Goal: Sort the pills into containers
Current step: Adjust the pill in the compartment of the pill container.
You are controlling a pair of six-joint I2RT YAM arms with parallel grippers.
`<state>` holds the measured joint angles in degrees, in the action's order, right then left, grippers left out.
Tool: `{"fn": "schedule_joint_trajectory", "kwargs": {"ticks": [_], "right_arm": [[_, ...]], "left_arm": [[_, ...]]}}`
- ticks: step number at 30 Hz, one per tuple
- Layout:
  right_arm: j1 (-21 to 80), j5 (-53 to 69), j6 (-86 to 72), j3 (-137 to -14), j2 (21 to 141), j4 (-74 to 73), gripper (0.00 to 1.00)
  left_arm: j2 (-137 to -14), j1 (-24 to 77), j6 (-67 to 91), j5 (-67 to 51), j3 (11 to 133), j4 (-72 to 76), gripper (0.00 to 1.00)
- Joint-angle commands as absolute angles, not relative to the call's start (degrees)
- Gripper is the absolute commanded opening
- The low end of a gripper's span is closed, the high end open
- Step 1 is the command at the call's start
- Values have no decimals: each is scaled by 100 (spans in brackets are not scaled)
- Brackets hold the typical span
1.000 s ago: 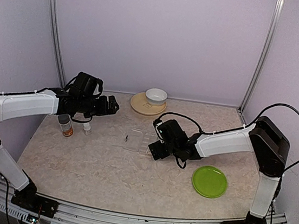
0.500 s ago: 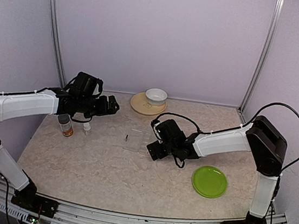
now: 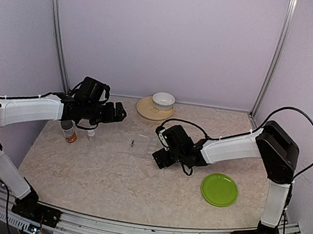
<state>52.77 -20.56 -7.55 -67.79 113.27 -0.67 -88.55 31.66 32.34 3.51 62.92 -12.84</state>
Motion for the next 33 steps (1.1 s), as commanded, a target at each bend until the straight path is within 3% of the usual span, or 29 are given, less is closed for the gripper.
{"fn": "schedule_joint_trajectory", "kwargs": {"ticks": [1, 18, 33], "right_arm": [[5351, -1998, -686, -6919, 11455, -102, 100], [5347, -2110, -668, -6576, 10889, 358, 100], [5346, -1789, -610, -6800, 11260, 196, 100]], "left_arm": [[-8927, 3225, 3167, 484, 6268, -1186, 99], [-8998, 3316, 3087, 568, 6328, -1217, 99], [-8983, 3329, 3068, 578, 6346, -1230, 99]]}}
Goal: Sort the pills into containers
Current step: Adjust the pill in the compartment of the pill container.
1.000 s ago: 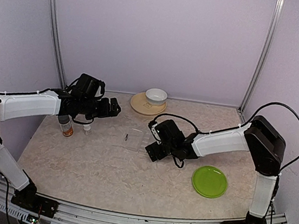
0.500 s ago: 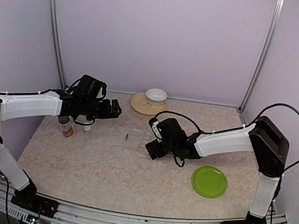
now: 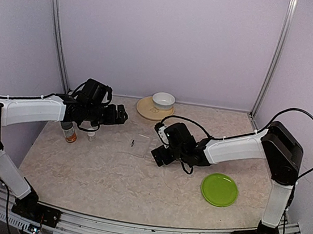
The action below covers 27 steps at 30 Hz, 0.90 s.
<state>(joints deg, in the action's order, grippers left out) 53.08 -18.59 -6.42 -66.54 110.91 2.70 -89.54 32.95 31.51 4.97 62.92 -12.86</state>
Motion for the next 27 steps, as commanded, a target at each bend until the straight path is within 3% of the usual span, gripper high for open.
{"fn": "schedule_joint_trajectory", "kwargs": {"ticks": [1, 14, 27], "right_arm": [[5347, -1794, -610, -6810, 11283, 171, 100], [5336, -1903, -631, -7029, 11504, -23, 100], [5318, -1803, -612, -6812, 10577, 298, 100]], "left_arm": [[-8982, 3324, 3067, 578, 6351, -1230, 99], [-8982, 3327, 3067, 546, 6352, -1215, 99], [-9096, 3458, 2914, 575, 6500, -1294, 99]]}}
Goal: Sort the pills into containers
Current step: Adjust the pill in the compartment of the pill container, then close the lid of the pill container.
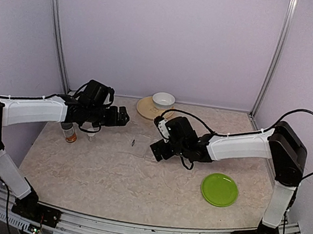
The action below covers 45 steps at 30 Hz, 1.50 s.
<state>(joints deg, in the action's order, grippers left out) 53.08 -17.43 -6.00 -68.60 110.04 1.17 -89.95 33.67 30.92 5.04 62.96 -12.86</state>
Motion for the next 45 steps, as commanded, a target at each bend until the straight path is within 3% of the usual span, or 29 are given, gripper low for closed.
{"fn": "schedule_joint_trajectory", "kwargs": {"ticks": [1, 5, 10, 14, 19, 21, 24, 26, 30, 45], "right_arm": [[5302, -1866, -715, -6793, 10535, 333, 100], [5098, -1681, -1372, -6668, 10454, 407, 100], [4591, -78, -2250, -5805, 10024, 1609, 99], [4094, 1076, -3015, -4887, 9863, 2834, 88], [3931, 1231, -3174, -4706, 10035, 3020, 75], [3916, 1245, -3211, -4735, 10163, 3022, 65], [3858, 1400, -3267, -4827, 10396, 3033, 38], [3833, 1470, -3274, -4935, 10549, 2984, 27], [3810, 1508, -3244, -5116, 10813, 2932, 22], [3806, 1749, -3256, -5557, 11475, 2677, 24]], "left_arm": [[-9097, 3491, 2859, 553, 6519, -1304, 99], [-9145, 3548, 2745, 272, 6613, -1306, 99], [-9405, 3556, 2726, -254, 6786, -1362, 99], [-9647, 3554, 2785, -435, 6833, -1357, 99], [-10020, 3546, 2969, -609, 6824, -1154, 99], [-10185, 3536, 3021, -654, 6864, -1082, 99], [-10431, 3526, 3041, -675, 6966, -1014, 99], [-10571, 3509, 3056, -738, 7022, -922, 99], [-10786, 3430, 3114, -830, 7047, -733, 99], [-11282, 3279, 3248, -1145, 7062, -396, 99]]}}
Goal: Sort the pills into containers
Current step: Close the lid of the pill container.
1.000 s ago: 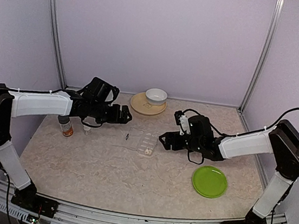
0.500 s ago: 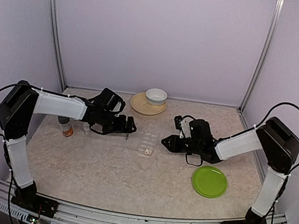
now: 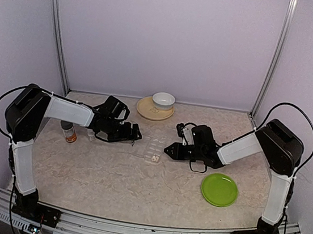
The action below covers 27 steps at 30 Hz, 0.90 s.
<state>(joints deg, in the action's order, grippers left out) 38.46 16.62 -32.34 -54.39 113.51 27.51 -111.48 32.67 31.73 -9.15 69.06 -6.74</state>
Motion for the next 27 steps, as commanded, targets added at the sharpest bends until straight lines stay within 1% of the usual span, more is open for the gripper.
{"fn": "schedule_joint_trajectory", "kwargs": {"ticks": [1, 12, 18, 27], "right_arm": [[3806, 1746, -3265, -5566, 11492, 2671, 24], [3806, 1735, -3312, -5590, 11636, 2667, 24], [3806, 1723, -3313, -5598, 11667, 2656, 24], [3806, 1756, -3304, -5738, 11819, 2603, 24]], "left_arm": [[-11285, 3299, 3262, -1205, 7042, -357, 99], [-11184, 3391, 3559, -1718, 6709, -12, 99], [-11032, 3453, 3596, -1472, 6583, -111, 99], [-11021, 3510, 3680, -1669, 6526, 129, 99]]}}
